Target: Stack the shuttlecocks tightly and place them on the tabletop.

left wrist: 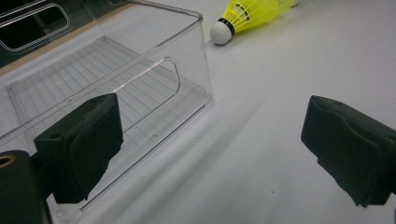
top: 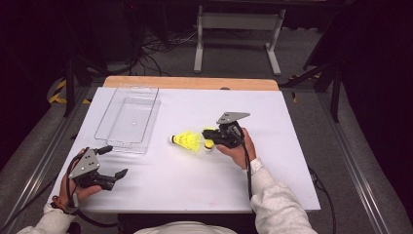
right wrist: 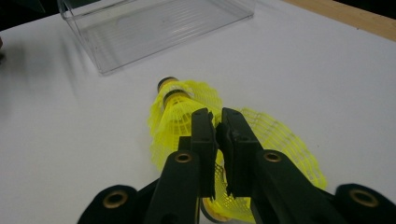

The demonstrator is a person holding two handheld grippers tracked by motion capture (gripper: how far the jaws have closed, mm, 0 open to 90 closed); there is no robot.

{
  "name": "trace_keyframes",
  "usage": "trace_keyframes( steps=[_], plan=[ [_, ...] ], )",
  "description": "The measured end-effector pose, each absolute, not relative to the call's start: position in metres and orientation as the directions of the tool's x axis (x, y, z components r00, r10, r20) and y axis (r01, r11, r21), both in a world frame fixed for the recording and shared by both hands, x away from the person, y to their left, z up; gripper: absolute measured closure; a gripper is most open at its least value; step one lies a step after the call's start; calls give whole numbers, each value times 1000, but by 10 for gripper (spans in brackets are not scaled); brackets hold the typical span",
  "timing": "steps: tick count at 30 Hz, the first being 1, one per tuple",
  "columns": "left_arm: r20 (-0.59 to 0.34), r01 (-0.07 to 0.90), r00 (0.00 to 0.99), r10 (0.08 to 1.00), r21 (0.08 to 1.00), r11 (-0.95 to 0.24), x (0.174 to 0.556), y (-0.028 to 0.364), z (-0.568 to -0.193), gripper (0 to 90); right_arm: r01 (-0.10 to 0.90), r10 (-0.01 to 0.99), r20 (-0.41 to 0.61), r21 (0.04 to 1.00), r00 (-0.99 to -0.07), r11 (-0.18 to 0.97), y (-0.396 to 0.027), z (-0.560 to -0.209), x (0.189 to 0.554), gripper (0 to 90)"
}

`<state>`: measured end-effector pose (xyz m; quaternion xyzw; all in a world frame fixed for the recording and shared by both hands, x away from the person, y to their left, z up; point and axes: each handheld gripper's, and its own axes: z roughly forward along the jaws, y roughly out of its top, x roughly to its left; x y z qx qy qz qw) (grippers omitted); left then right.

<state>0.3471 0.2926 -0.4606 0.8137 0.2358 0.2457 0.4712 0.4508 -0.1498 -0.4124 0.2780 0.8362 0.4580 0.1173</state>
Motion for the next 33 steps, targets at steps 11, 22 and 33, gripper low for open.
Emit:
trace_keyframes(
  steps=[11, 22, 33],
  plan=[
    [190, 152, 769, 611, 873, -464, 347, 292, -461, 64, 394, 561, 70, 782, -825, 483, -176, -421, 440, 740],
    [191, 153, 768, 612, 872, -464, 348, 291, -461, 64, 415, 558, 62, 737, -828, 534, -194, -434, 431, 714],
    [186, 155, 768, 612, 874, -461, 347, 290, -461, 64, 421, 552, 43, 696, -833, 582, -198, -444, 426, 716]
  ],
)
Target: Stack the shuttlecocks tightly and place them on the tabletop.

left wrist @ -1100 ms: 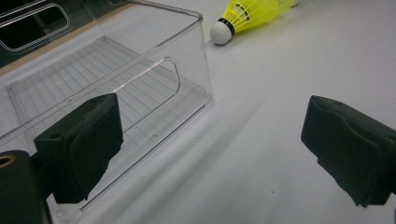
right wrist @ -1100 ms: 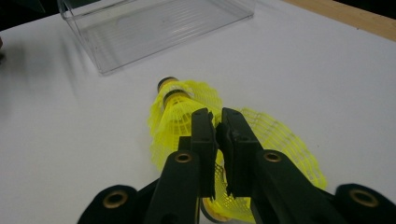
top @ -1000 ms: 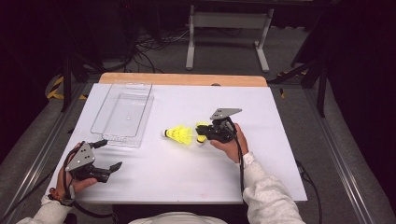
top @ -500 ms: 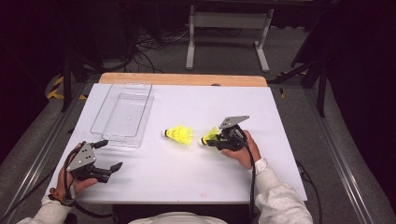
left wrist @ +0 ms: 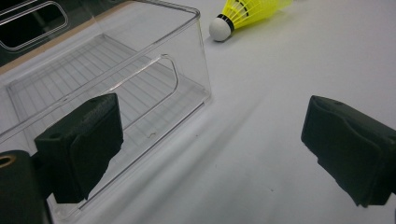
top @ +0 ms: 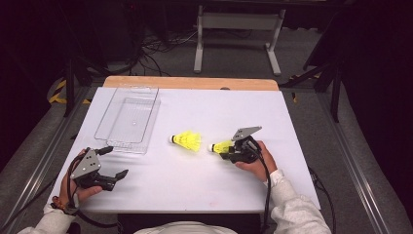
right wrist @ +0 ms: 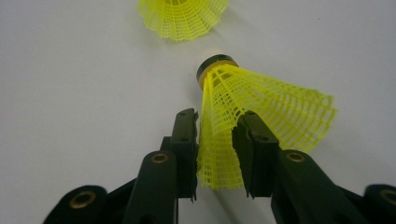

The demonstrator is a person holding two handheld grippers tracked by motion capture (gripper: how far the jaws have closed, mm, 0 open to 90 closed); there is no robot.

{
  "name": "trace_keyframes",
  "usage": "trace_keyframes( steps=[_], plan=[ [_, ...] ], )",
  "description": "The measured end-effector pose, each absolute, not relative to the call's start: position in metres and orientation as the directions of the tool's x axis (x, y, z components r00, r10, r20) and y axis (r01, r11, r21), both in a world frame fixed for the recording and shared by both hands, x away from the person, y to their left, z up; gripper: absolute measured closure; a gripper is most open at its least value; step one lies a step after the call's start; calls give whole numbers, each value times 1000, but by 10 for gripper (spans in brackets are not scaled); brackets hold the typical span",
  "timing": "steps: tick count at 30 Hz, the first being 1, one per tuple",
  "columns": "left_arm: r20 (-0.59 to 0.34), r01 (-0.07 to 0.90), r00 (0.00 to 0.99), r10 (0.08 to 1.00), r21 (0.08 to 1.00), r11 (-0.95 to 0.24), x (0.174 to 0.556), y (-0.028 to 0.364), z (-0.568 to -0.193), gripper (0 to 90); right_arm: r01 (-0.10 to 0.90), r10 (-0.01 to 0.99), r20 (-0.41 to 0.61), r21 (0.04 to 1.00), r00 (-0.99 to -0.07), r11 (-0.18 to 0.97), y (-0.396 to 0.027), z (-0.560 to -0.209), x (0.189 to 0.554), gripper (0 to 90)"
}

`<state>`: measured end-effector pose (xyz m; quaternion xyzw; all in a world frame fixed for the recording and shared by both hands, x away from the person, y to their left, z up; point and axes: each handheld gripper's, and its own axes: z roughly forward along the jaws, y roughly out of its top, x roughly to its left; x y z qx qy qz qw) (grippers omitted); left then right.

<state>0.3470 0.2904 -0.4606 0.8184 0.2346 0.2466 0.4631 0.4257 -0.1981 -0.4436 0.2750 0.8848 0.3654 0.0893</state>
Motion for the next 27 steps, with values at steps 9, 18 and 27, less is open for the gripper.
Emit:
trace_keyframes(
  steps=[9, 18, 27],
  plan=[
    [189, 153, 771, 608, 873, -464, 347, 291, -461, 63, 385, 539, -15, 683, -842, 620, -192, -440, 419, 896],
    [196, 145, 772, 604, 872, -467, 348, 291, -460, 64, 373, 549, -27, 705, -836, 603, -193, -437, 418, 900],
    [199, 144, 772, 604, 870, -471, 348, 290, -460, 63, 366, 552, -24, 725, -833, 584, -192, -435, 417, 900]
  ],
)
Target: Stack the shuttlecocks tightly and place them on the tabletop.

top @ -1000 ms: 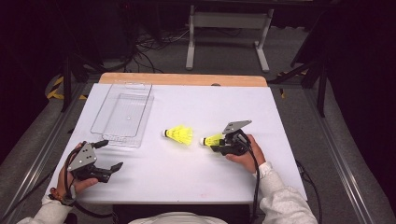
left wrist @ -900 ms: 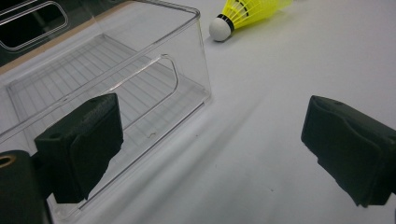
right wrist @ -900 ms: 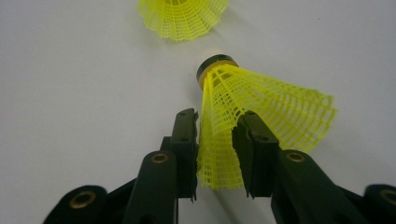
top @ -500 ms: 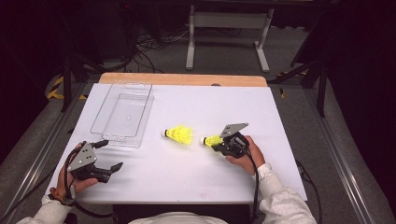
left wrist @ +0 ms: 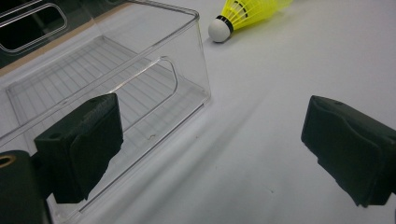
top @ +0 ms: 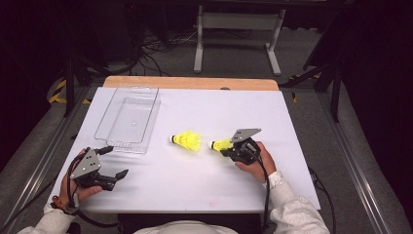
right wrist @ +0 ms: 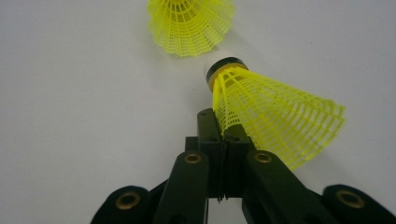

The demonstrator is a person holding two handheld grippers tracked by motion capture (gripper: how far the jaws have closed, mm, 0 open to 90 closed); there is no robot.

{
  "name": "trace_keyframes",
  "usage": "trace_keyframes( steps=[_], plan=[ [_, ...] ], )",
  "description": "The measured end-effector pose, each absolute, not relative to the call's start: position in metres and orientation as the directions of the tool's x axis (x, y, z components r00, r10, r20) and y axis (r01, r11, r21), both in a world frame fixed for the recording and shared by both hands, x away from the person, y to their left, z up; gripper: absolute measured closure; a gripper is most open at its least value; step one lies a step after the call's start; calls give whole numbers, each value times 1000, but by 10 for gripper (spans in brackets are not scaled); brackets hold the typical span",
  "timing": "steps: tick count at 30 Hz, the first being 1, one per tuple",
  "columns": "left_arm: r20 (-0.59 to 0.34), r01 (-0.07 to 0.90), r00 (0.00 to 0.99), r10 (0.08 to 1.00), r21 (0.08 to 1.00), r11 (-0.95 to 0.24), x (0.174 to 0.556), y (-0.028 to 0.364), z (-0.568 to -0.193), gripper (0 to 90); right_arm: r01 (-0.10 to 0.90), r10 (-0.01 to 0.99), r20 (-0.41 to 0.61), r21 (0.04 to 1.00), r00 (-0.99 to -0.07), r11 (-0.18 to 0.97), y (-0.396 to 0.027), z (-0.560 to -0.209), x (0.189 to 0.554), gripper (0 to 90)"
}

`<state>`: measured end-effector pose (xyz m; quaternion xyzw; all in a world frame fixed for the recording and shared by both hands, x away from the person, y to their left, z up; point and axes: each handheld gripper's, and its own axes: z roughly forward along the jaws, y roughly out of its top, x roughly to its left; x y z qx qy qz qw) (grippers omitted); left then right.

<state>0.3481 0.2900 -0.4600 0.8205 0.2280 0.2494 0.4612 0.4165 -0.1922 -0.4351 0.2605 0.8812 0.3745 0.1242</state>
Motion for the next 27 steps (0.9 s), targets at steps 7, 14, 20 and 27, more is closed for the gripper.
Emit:
trace_keyframes(
  steps=[7, 14, 20, 27],
  plan=[
    [198, 145, 772, 605, 871, -470, 348, 290, -460, 63, 356, 552, -26, 738, -834, 574, -191, -433, 415, 900],
    [200, 143, 771, 605, 870, -471, 348, 290, -460, 63, 343, 552, -31, 754, -833, 560, -191, -431, 414, 900],
    [202, 143, 770, 605, 869, -473, 348, 290, -460, 63, 336, 551, -27, 767, -834, 546, -188, -430, 414, 900],
    [202, 145, 770, 605, 868, -475, 348, 290, -460, 63, 320, 539, -34, 772, -842, 548, -181, -430, 414, 900]
  ],
)
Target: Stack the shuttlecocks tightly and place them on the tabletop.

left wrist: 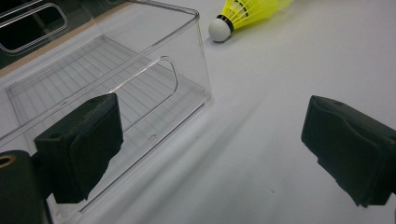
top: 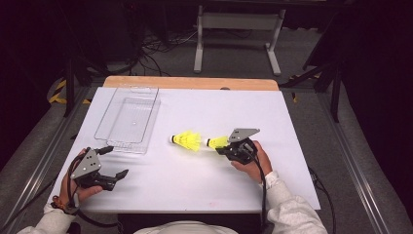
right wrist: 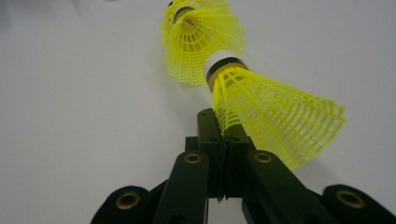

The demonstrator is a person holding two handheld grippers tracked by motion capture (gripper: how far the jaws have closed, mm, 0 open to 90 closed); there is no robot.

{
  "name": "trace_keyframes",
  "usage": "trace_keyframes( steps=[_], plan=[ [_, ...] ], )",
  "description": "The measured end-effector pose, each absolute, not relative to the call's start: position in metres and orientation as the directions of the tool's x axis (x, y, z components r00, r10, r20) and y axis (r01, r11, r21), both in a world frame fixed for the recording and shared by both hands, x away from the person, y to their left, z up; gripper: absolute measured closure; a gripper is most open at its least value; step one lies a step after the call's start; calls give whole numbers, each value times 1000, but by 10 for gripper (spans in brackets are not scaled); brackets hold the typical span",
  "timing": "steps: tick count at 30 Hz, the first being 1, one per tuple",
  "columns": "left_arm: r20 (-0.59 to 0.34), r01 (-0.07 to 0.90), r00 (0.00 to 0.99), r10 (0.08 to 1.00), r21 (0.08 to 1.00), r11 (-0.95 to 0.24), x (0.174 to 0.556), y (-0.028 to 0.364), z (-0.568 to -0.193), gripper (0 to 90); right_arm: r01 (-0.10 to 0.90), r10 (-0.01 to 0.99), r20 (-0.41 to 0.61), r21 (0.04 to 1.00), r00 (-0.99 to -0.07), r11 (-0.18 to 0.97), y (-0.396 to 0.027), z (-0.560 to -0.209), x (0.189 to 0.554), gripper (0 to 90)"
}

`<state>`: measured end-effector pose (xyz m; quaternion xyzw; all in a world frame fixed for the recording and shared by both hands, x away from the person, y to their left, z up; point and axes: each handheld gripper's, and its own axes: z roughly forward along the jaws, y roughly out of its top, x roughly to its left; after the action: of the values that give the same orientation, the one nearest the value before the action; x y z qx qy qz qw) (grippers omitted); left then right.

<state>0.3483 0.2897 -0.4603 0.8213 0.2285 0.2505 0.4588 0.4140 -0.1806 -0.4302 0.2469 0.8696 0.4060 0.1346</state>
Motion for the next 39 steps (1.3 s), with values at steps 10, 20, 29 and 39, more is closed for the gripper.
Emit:
trace_keyframes(
  steps=[10, 20, 29, 39],
  plan=[
    [205, 143, 769, 605, 868, -476, 349, 290, -460, 63, 308, 526, -36, 776, -850, 551, -170, -432, 417, 900],
    [205, 145, 769, 606, 867, -477, 349, 289, -461, 63, 316, 515, -24, 766, -857, 561, -158, -438, 424, 900],
    [202, 147, 769, 607, 867, -476, 349, 289, -461, 64, 308, 503, -23, 765, -864, 565, -145, -441, 431, 900],
    [197, 151, 771, 606, 868, -473, 349, 289, -462, 63, 288, 477, -37, 755, -878, 589, -126, -444, 438, 897]
  ],
)
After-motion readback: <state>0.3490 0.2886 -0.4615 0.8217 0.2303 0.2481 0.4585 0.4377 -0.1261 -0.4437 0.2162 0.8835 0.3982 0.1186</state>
